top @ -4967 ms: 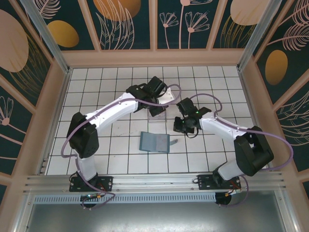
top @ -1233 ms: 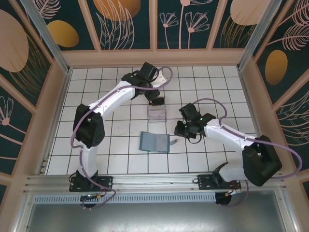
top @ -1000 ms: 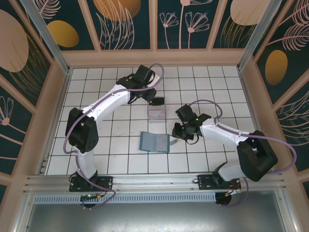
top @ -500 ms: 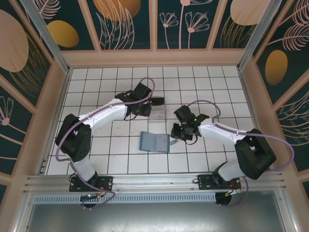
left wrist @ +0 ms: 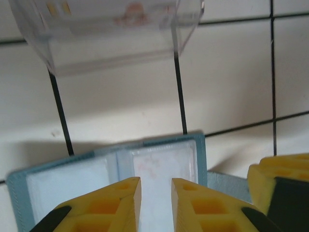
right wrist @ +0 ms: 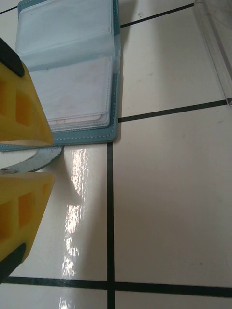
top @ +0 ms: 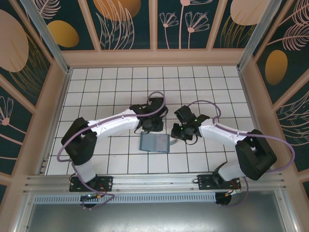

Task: Take the credit cards out of the card holder

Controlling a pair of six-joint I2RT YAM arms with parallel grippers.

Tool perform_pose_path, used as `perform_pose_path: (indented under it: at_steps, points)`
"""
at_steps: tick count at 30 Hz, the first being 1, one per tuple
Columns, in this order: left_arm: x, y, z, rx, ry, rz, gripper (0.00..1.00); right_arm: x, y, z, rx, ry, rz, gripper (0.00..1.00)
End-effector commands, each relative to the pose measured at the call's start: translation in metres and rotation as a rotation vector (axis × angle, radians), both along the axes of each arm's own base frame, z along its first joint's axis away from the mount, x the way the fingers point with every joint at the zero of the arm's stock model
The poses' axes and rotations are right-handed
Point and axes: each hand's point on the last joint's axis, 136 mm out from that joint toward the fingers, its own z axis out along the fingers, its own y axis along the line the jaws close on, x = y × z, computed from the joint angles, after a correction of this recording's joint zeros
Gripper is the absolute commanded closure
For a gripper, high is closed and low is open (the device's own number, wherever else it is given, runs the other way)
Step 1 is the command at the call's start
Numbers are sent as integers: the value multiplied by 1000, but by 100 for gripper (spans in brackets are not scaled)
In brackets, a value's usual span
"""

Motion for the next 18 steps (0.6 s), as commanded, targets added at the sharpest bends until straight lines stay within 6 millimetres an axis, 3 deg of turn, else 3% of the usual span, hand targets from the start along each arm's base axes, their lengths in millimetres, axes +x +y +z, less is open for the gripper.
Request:
perform_pose_path:
  at_steps: [1,10,18]
  points:
    - [-20,8,-16,64,67,59,74,8,-11,9,20,-50,-48,78]
    - [-47,-8,-37,111,138,37,72,26,-43,29,79,-131,-140,76]
    - [-59,-20,-53,182,181,-1,69,27,-43,27,115,-130,-130,76]
